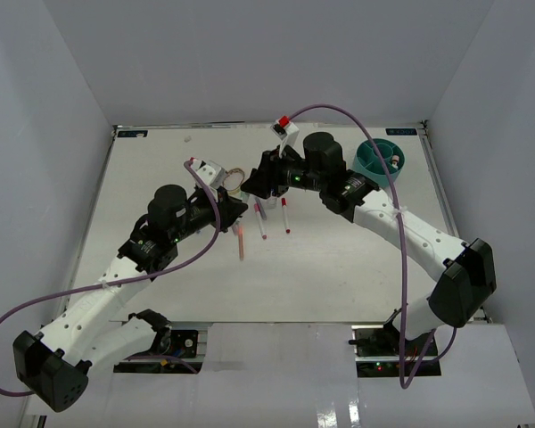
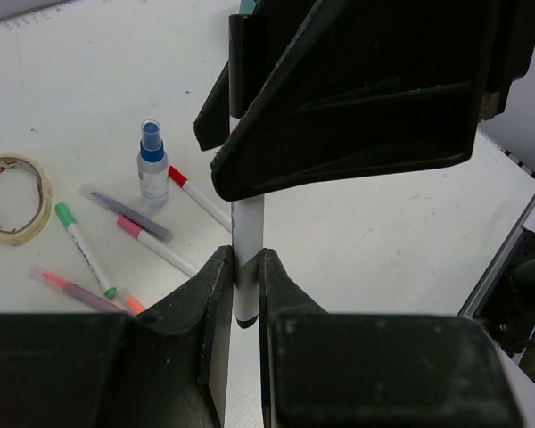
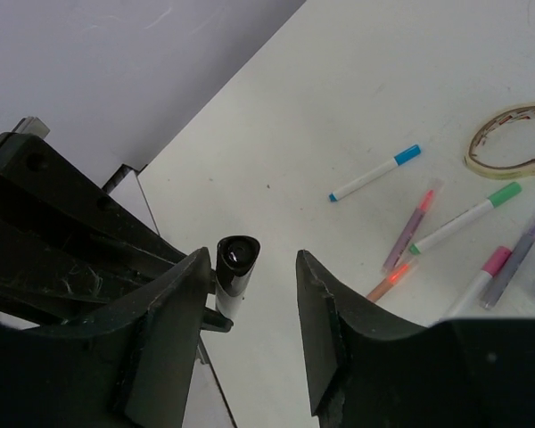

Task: Sort the stationery into containers
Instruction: Pick up the pen from the center of the board, then place the pen in the storage box.

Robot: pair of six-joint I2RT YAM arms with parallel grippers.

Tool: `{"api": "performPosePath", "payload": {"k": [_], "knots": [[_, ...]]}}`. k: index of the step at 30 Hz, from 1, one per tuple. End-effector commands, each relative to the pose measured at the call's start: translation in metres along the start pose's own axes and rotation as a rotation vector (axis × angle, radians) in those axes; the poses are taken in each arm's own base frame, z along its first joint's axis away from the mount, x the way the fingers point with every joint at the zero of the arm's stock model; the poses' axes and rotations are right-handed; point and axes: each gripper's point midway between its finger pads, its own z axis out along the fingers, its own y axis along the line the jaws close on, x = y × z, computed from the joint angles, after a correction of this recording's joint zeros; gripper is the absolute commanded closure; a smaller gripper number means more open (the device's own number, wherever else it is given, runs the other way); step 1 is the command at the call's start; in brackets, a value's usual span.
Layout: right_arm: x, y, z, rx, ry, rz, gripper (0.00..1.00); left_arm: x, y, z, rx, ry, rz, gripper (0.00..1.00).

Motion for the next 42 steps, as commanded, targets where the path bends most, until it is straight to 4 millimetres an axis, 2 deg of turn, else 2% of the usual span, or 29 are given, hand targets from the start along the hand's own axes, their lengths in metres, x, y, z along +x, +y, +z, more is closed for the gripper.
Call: {"api": "performPosePath", "payload": {"k": [1,3,4,8,10,11,14,15,16,17,18,21,23,24,25,26,27,29,30,32,33,34,35,36,38,39,41,42], "knots": [[-0.029,0.022,0.001,-0.068,-0.078,-0.028,0.51,-0.018,-0.009,-0.001,0.035,-0.049,0.026,0.77],[-0.027,0.022,0.002,-0.071,-0.077,-0.023,0.58,-0.015,-0.008,-0.001,0.033,-0.043,0.023,0.77],[-0.029,0.022,0.001,-0.072,-0.082,-0.024,0.68,-0.014,-0.007,0.0,0.031,-0.041,0.022,0.77],[-0.027,0.022,0.001,-0.075,-0.083,-0.022,0.88,-0.008,-0.004,0.003,0.017,-0.024,0.015,0.75],[-0.029,0.023,-0.001,-0.073,-0.091,-0.027,0.92,-0.005,-0.002,0.003,0.012,-0.015,0.013,0.66],[-0.026,0.021,-0.001,-0.068,-0.088,-0.025,0.92,-0.003,0.0,0.004,0.001,-0.01,0.009,0.55],[-0.029,0.01,-0.007,-0.013,-0.107,-0.052,0.92,0.001,0.007,0.005,-0.035,-0.001,-0.002,0.33],[-0.027,0.005,-0.01,0.009,-0.108,-0.059,0.92,0.003,0.01,0.005,-0.055,0.004,-0.018,0.16],[-0.034,-0.007,-0.018,0.064,-0.131,-0.077,0.92,0.004,0.014,0.005,-0.08,0.005,-0.025,0.08],[-0.042,-0.027,-0.027,0.153,-0.165,-0.103,0.92,0.006,0.024,0.004,-0.139,0.012,-0.04,0.02],[-0.042,-0.034,-0.028,0.189,-0.174,-0.099,0.92,0.008,0.031,0.004,-0.179,0.016,-0.049,0.02],[-0.053,-0.087,-0.062,0.416,-0.208,-0.14,0.92,0.019,0.061,-0.002,-0.357,0.056,-0.082,0.02],[-0.071,-0.128,-0.097,0.586,-0.267,-0.16,0.92,0.027,0.079,-0.005,-0.453,0.094,-0.103,0.02],[-0.078,-0.141,-0.109,0.636,-0.285,-0.163,0.92,0.029,0.085,-0.006,-0.478,0.104,-0.116,0.02],[-0.088,-0.165,-0.131,0.72,-0.309,-0.168,0.92,0.03,0.096,-0.009,-0.518,0.107,-0.152,0.02],[-0.092,-0.179,-0.142,0.772,-0.321,-0.171,0.92,0.036,0.104,-0.012,-0.542,0.131,-0.175,0.02],[-0.101,-0.201,-0.161,0.856,-0.341,-0.167,0.92,0.041,0.121,-0.016,-0.577,0.147,-0.216,0.02],[-0.108,-0.223,-0.176,0.936,-0.341,-0.193,0.92,0.05,0.139,-0.023,-0.613,0.163,-0.289,0.02],[-0.111,-0.245,-0.186,1.004,-0.346,-0.193,0.92,0.052,0.155,-0.031,-0.643,0.16,-0.332,0.02],[-0.121,-0.264,-0.198,1.08,-0.349,-0.222,0.92,0.058,0.168,-0.038,-0.68,0.165,-0.376,0.02],[-0.125,-0.282,-0.198,1.117,-0.362,-0.228,0.92,0.059,0.176,-0.044,-0.707,0.161,-0.388,0.02],[-0.137,-0.291,-0.208,1.149,-0.386,-0.237,0.92,0.06,0.18,-0.047,-0.73,0.16,-0.388,0.02],[-0.14,-0.301,-0.211,1.168,-0.39,-0.238,0.92,0.061,0.183,-0.05,-0.745,0.161,-0.384,0.02],[-0.136,-0.323,-0.212,1.199,-0.365,-0.236,0.92,0.061,0.186,-0.053,-0.763,0.161,-0.379,0.02],[-0.153,-0.334,-0.214,1.211,-0.399,-0.254,0.92,0.061,0.188,-0.057,-0.785,0.155,-0.367,0.02],[-0.148,-0.353,-0.213,1.233,-0.355,-0.274,0.92,0.062,0.187,-0.058,-0.787,0.155,-0.365,0.02],[-0.161,-0.363,-0.214,1.243,-0.367,-0.294,0.92,0.062,0.188,-0.059,-0.791,0.155,-0.363,0.02],[-0.159,-0.375,-0.214,1.257,-0.352,-0.304,0.92,0.062,0.188,-0.058,-0.79,0.157,-0.363,0.02]]}}
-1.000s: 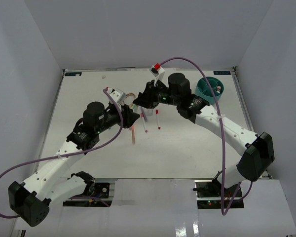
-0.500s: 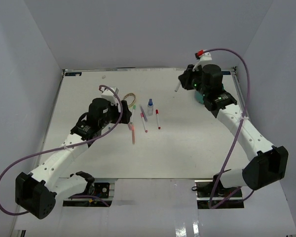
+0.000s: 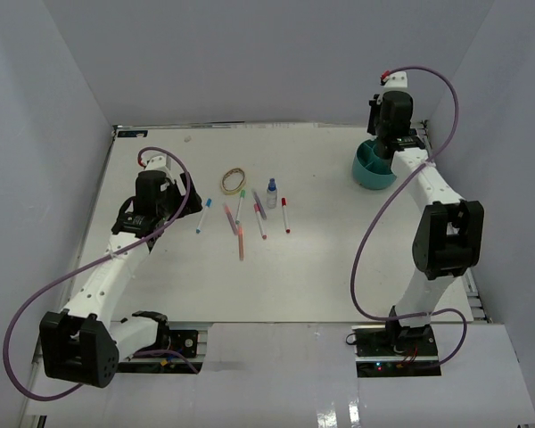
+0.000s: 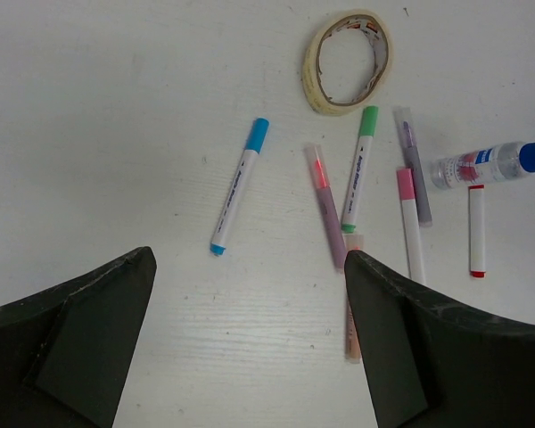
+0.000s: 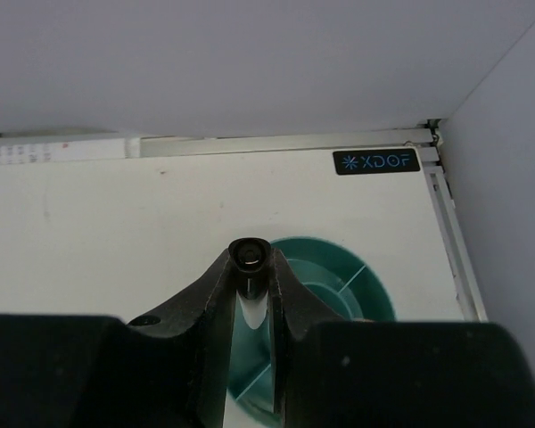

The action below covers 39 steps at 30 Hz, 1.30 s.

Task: Sort the stationery into containers
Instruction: Place the pen in the storage box.

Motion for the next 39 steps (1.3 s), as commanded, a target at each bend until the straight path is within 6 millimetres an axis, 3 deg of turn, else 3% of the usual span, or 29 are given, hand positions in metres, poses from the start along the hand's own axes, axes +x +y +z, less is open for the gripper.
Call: {"api": "performPosePath", "payload": {"k": [1,8,15,19,30,36,39], "knots": [[-0.05,-0.021,0.016,0.063,-0.147,-0.045,0.92,-0.01,-0.001,-0.007,-0.005,-0.033,-0.007,0.02],[-0.05,-0.029,0.043,0.058,-0.177,-0.092,0.92,-0.003,-0.003,-0.002,0.011,-0.005,-0.004,0.02],[-0.013,-0.03,0.068,0.051,-0.108,-0.089,0.92,-0.001,-0.002,0.0,0.007,0.004,-0.002,0.02],[0.011,-0.029,0.072,0.049,-0.064,-0.092,0.92,0.0,-0.002,0.001,0.003,0.007,0.0,0.02],[0.047,-0.033,0.072,0.043,-0.01,-0.085,0.92,0.001,0.0,0.002,-0.005,0.011,0.002,0.02],[0.064,-0.036,0.076,0.049,0.023,-0.089,0.78,0.002,0.0,0.003,-0.004,0.016,0.002,0.02],[0.063,-0.036,0.074,0.046,0.021,-0.089,0.63,0.002,0.001,0.002,-0.009,0.013,0.003,0.02]]}}
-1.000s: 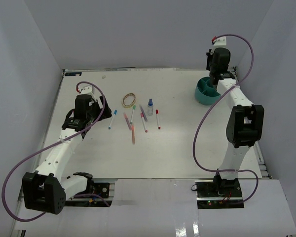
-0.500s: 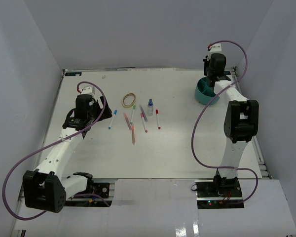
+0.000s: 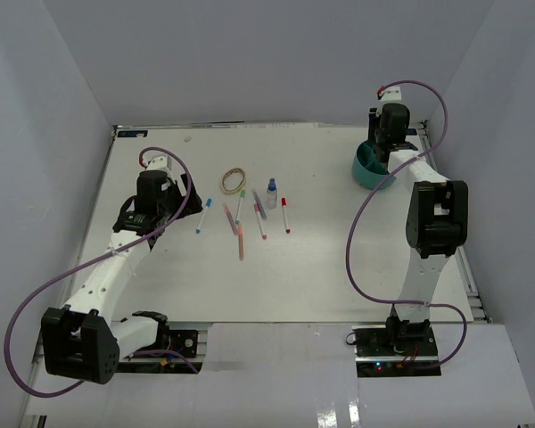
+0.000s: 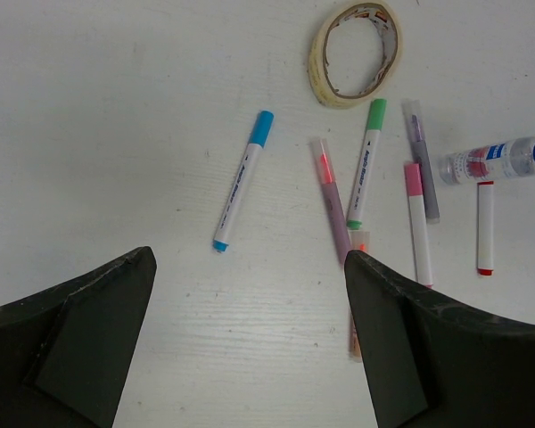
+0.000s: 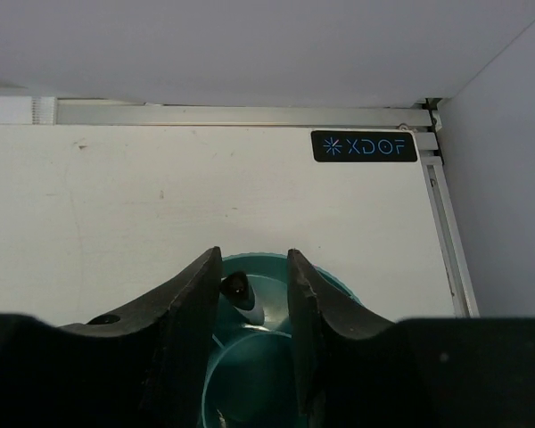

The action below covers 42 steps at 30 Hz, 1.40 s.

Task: Sort the stationery into containers
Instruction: Place the pen in the storage box, then pick up the pen from the center of the board.

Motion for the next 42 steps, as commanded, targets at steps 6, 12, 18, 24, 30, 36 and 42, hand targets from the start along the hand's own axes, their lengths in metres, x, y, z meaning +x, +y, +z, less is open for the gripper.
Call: {"api": "performPosePath", "payload": {"k": [6,12,18,24,30,36,42], "knots": [[-0.017,-0.004,-0.007,-0.008,-0.057,0.014,0.44,-0.004,-0.001,-0.002,0.003,-0.012,0.002,0.02],[-0.038,-0.005,-0.034,-0.033,-0.078,0.045,0.31,-0.004,-0.001,-0.003,0.003,-0.013,-0.002,0.02],[-0.082,-0.003,-0.114,-0.123,-0.142,0.114,0.09,0.006,0.001,0.002,-0.013,0.028,-0.017,0.02],[-0.051,0.01,-0.183,-0.226,-0.067,0.21,0.02,0.032,0.01,0.017,-0.066,0.138,-0.041,0.02],[-0.022,0.03,-0.259,-0.379,-0.175,0.345,0.02,0.046,0.01,0.037,-0.079,0.221,-0.028,0.02],[0.0,0.053,-0.29,-0.513,-0.207,0.415,0.01,0.061,-0.004,0.061,-0.087,0.319,0.012,0.02],[0.012,0.067,-0.306,-0.541,-0.221,0.382,0.02,0.059,-0.009,0.088,-0.168,0.371,0.118,0.02]]}}
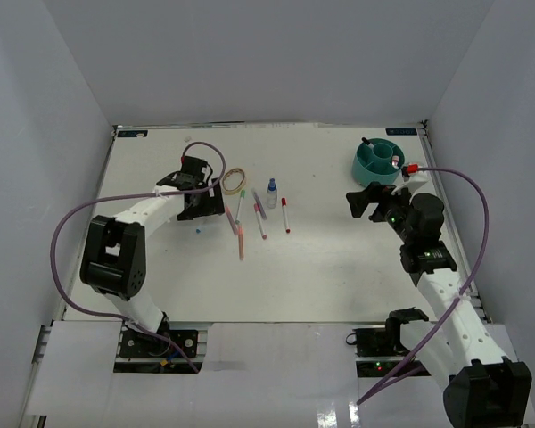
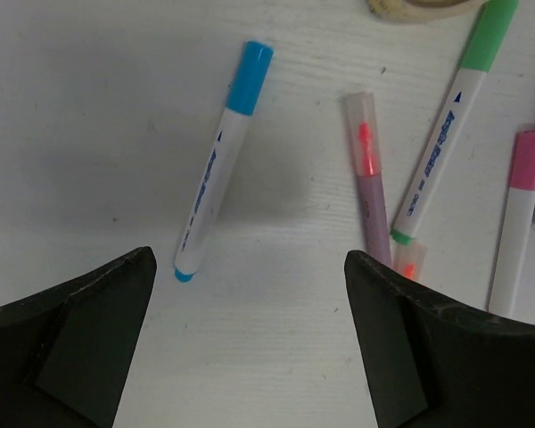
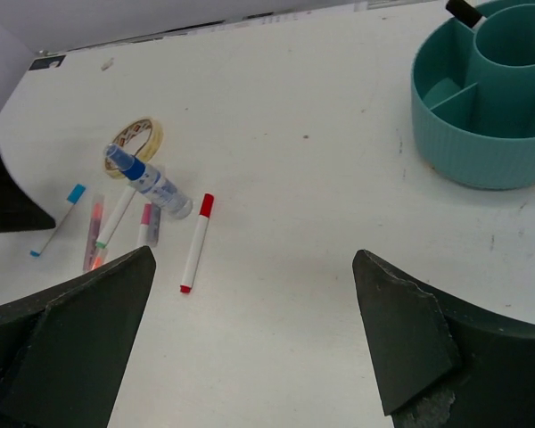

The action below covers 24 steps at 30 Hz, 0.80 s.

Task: Sort the stationery into containers
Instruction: Pick up the pen from the center of the board.

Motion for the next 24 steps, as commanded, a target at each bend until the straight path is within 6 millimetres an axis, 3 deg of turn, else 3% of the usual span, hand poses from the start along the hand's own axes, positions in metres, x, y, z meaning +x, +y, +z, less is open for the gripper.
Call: {"api": "performPosePath", "payload": {"k": [1,9,16,24], "knots": [[-0.021,0.02,-0.006,-0.061,-0.094,-0.028,0.02,-0.016,0.002,0.001,-0.068,-0.012,0.049,0.03],[-0.021,0.025,-0.013,-0.055,-0.116,-0.066,0.02,-0.003,0.007,0.022,-0.107,0.062,0.11,0.12],[-0.018,0.025,-0.015,-0.049,-0.12,-0.076,0.02,0.006,0.001,0.033,-0.077,0.109,0.142,0.33],[-0.017,0.024,-0.015,-0.045,-0.121,-0.082,0.02,0.018,0.005,0.043,-0.101,0.145,0.159,0.47]]}}
